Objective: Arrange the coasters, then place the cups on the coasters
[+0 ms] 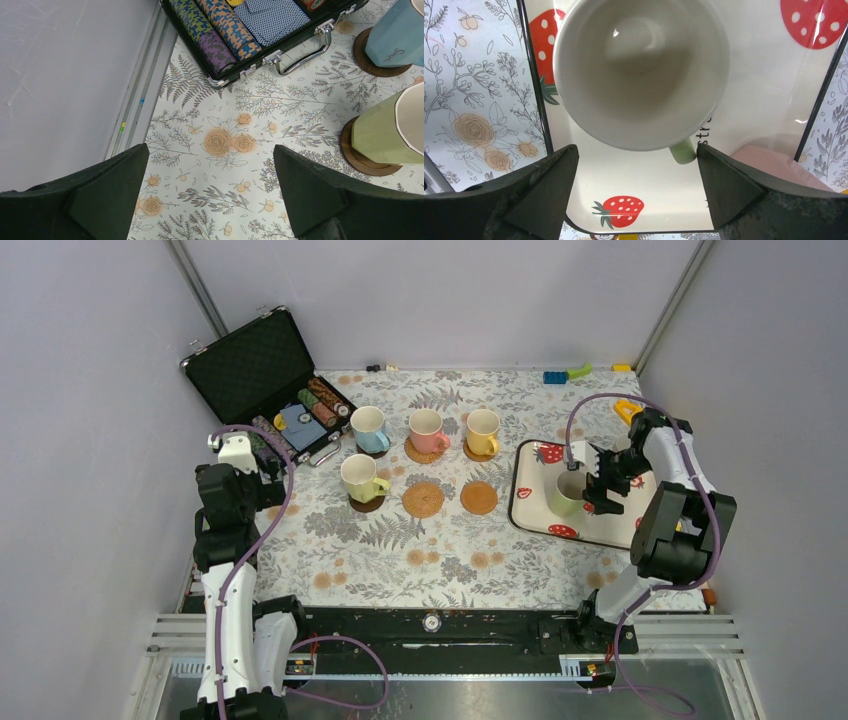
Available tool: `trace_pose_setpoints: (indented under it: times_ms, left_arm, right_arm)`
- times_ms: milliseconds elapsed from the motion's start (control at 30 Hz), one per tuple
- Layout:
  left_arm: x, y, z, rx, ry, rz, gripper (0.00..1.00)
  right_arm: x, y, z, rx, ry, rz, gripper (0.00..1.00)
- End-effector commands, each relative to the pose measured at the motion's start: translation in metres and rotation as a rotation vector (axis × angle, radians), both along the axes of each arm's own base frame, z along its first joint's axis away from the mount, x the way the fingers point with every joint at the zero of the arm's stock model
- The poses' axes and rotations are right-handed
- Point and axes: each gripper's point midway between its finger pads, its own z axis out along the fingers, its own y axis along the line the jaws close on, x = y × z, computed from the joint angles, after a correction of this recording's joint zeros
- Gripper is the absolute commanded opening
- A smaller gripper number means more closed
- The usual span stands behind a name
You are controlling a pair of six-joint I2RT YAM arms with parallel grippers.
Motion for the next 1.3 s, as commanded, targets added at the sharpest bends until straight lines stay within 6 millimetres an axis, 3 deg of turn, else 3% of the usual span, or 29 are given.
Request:
trace_pose_setpoints:
  times_ms: [0, 167, 433, 467, 567, 733, 800, 833, 867, 967, 1167, 1267]
  left_arm:
    - [0.005, -0.001, 0.015, 0.006, -0.065, -0.012, 0.99]
    - [0.004, -0.001, 0.014, 0.005, -0.063, -0.01, 0.99]
    - [0.005, 0.0, 0.015, 0.005, -0.063, -0.008, 0.99]
    - [0.004, 0.0, 0.015, 0.005, -0.063, -0.007, 0.99]
    - [0.004, 0.0, 0.015, 0.006, -0.063, -0.005, 0.99]
    - [0.005, 0.0, 0.015, 0.006, -0.063, -0.005, 0.99]
    - [0.004, 0.0, 0.015, 0.006, -0.064, -0.006, 0.99]
    - [0.004, 0.0, 0.015, 0.005, -0.064, -0.005, 0.99]
    - [0.004, 0.0, 0.015, 0.005, -0.064, -0.007, 0.99]
    - [0.004, 0.0, 0.014, 0.004, -0.062, -0.008, 0.99]
    - [0.005, -0.001, 0.014, 0.002, -0.063, -0.012, 0.99]
    - [0.005, -0.001, 0.015, 0.003, -0.064, -0.012, 0.99]
  right_arm:
    - [-0.005, 0.005, 0.007, 0.056, 0.005, 0.019, 0.95]
    - [-0.006, 0.014, -0.001, 0.093, -0.016, 0.034, 0.91]
    - [-0.007, 0.006, -0.018, 0.056, 0.005, 0.006, 0.76]
    - [-0.007, 0.007, -0.019, 0.059, 0.005, 0.003, 0.71]
    - [-0.002, 0.007, -0.018, 0.069, 0.001, -0.019, 0.33]
    - [0.006, 0.008, -0.013, 0.091, -0.008, -0.083, 0.25]
    - [0.007, 0.012, -0.01, 0.108, -0.03, -0.087, 0.12]
    - [0.007, 0.015, -0.005, 0.119, -0.04, -0.097, 0.02]
    - [0.008, 0.017, 0.0, 0.132, -0.052, -0.11, 0.0]
    - [0.01, 0.025, 0.023, 0.176, -0.099, -0.163, 0.0]
    - [0.017, 0.051, 0.105, 0.331, -0.293, -0.321, 0.0]
    - [0.009, 0.072, 0.132, 0.351, -0.36, -0.293, 0.0]
